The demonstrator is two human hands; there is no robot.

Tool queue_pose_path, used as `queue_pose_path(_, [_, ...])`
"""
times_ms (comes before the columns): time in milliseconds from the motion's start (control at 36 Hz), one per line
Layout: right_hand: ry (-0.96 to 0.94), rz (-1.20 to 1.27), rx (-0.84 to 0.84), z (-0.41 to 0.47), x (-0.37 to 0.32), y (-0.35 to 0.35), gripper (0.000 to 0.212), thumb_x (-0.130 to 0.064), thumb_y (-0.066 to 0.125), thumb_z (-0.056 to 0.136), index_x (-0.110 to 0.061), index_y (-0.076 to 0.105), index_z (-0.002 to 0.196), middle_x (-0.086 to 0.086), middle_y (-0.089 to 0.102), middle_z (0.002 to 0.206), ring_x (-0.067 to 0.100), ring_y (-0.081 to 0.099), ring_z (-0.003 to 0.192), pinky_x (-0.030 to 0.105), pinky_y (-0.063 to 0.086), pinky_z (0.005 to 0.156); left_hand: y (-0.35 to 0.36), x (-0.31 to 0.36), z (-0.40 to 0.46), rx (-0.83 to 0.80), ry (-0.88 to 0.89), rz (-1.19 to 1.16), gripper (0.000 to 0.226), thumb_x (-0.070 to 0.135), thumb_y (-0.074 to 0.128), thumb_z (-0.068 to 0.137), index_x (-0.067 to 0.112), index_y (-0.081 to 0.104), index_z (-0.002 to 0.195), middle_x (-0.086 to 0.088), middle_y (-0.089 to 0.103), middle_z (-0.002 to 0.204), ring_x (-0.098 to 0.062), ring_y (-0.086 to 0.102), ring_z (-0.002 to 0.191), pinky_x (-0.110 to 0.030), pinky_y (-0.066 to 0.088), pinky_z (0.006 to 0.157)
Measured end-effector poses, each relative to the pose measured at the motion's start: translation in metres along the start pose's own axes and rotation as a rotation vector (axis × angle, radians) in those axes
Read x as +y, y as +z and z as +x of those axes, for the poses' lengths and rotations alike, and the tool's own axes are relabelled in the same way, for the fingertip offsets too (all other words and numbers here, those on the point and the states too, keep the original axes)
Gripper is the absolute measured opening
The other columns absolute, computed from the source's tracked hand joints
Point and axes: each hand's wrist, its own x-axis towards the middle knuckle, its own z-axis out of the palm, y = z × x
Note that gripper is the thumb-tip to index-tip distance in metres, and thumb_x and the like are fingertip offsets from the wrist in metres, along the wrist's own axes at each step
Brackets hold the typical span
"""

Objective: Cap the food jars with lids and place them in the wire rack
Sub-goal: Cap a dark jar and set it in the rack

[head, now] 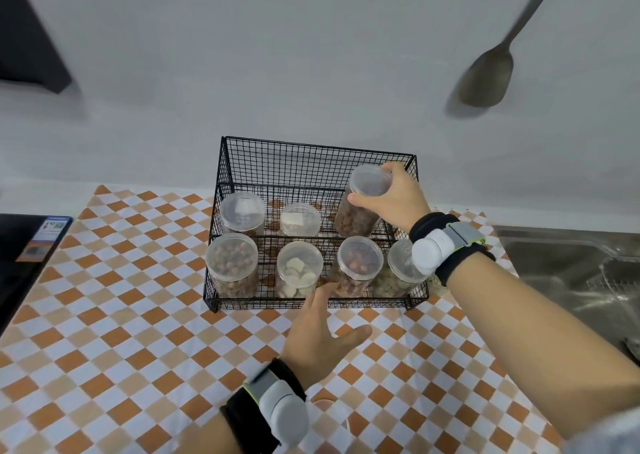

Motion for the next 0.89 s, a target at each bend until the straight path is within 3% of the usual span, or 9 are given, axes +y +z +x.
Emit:
queue_pose_path(222, [0.030,-0.022,-0.027,0.002,0.012,0.014,0.087,-0.049,0.089,0.071,-0.012,0.048,0.139,0.005,0.054,0.134,0.019,0.051,0.114,0.028,0.039,0.089,0.002,-0.001,0.002,-0.022,-0.016,0.004,0.086,0.062,0.072,0.082,0.031,0.029,0.150,0.011,0.035,0.152,-0.009,0.042,0.133,-0.031,0.043,0.107])
queue_pose_path(417, [0.057,-0.053,-0.065,0.003,0.015,0.030,0.092,-0.047,0.090,0.070,-0.010,0.046,0.142,0.009,0.052,0.141,0.026,0.055,0.123,0.034,0.047,0.095,0.003,-0.002,0.004,-0.019,-0.011,-0.002,0.083,0.061,0.072,0.082,0.031,0.032,0.148,0.010,0.037,0.151,-0.010,0.043,0.132,-0.032,0.044,0.107])
queue_pose_path(500, [0.055,-0.046,-0.069,0.002,0.018,0.037,0.094,-0.046,0.091,0.068,-0.014,0.040,0.141,0.006,0.055,0.135,0.026,0.058,0.116,0.039,0.051,0.094,0.004,-0.003,0.004,-0.019,-0.011,-0.002,0.081,0.060,0.071,0.083,0.032,0.032,0.148,0.010,0.038,0.151,-0.009,0.043,0.131,-0.032,0.044,0.107])
queue_pose_path(639, [0.052,-0.057,-0.074,0.003,0.024,0.046,0.077,-0.041,0.091,0.068,-0.019,0.040,0.120,0.002,0.058,0.117,0.025,0.059,0.099,0.035,0.048,0.079,0.004,-0.006,0.006,-0.019,-0.013,-0.004,0.079,0.059,0.071,0.084,0.033,0.033,0.147,0.010,0.039,0.149,-0.010,0.044,0.131,-0.032,0.045,0.105])
queue_pose_path(889, [0.091,-0.115,-0.161,0.005,0.034,0.063,0.063,-0.045,0.086,0.074,-0.021,0.041,0.112,0.005,0.054,0.117,0.027,0.056,0.098,0.035,0.043,0.074,0.007,-0.010,0.009,-0.024,-0.004,-0.016,0.076,0.059,0.070,0.084,0.033,0.034,0.146,0.011,0.041,0.145,-0.010,0.048,0.127,-0.036,0.047,0.104])
